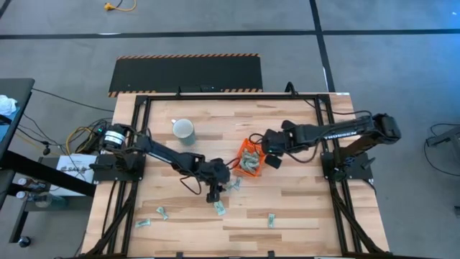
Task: Pick and place Stevia / Truvia into bins
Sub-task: Put the stevia packet into the basket
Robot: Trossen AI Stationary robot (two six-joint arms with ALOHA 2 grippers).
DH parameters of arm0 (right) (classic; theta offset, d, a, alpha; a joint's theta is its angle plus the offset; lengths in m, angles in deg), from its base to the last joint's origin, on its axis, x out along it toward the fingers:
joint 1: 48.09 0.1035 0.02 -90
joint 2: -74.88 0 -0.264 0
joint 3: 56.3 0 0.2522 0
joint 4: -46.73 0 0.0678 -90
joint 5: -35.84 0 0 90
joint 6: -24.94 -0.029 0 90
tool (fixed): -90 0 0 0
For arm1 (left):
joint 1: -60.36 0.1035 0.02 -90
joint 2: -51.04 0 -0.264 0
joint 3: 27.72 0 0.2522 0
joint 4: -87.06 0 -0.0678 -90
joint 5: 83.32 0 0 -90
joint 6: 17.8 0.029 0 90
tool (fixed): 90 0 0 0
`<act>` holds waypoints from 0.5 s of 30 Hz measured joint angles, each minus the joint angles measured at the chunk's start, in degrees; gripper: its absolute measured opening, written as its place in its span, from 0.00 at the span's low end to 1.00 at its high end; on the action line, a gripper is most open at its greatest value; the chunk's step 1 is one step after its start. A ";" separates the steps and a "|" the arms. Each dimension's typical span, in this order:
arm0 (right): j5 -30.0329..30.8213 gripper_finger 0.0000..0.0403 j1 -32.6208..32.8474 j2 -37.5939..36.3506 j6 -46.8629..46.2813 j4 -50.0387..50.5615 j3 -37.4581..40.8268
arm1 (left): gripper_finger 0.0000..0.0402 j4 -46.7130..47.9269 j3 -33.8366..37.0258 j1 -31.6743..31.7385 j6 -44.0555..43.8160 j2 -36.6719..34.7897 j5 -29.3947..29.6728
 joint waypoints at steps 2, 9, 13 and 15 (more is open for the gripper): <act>1.74 0.22 1.31 -1.20 -2.20 1.95 0.08 | 0.33 0.45 -0.94 -0.97 0.18 0.34 2.80; 9.01 0.22 7.67 -4.70 -12.83 8.53 0.06 | 0.33 3.14 -3.51 -4.73 2.66 2.17 10.21; 11.94 0.22 11.60 -5.91 -19.20 11.06 0.06 | 0.33 3.35 -4.30 -5.48 4.50 3.33 12.16; 13.70 0.22 13.73 -6.16 -22.86 11.81 0.04 | 0.33 2.12 -4.88 -5.46 4.55 4.13 13.33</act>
